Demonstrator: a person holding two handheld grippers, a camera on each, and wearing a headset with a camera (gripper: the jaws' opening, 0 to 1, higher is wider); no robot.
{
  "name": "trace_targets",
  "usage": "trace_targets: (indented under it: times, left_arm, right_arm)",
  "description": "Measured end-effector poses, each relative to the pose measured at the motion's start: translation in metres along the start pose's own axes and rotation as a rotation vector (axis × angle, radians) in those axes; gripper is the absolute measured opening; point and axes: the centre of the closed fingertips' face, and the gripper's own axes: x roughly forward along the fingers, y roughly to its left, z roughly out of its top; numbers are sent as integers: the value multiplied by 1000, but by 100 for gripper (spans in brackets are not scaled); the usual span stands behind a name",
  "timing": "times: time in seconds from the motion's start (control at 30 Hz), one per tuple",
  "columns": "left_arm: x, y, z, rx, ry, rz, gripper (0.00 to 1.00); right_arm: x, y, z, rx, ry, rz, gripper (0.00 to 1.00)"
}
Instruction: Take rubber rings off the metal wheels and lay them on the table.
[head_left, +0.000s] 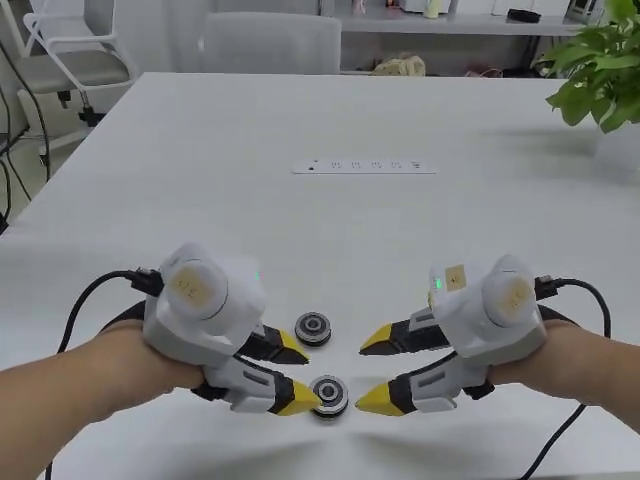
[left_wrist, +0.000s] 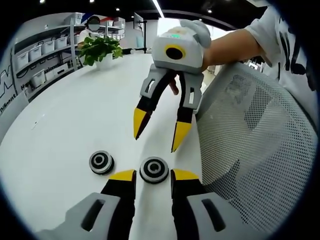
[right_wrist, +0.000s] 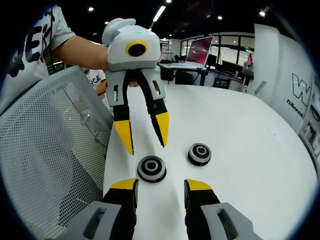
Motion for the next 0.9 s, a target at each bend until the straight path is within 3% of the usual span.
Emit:
trace_targets:
  times: [0.73,0.9]
  left_arm:
    - [18,-6,-7,14,45,-38,13]
    - [19,-3,-4,7,30,-31,12]
  right_arm:
    - [2,1,-8,6,9,7,34]
    - [3,2,-9,13,11,8,34]
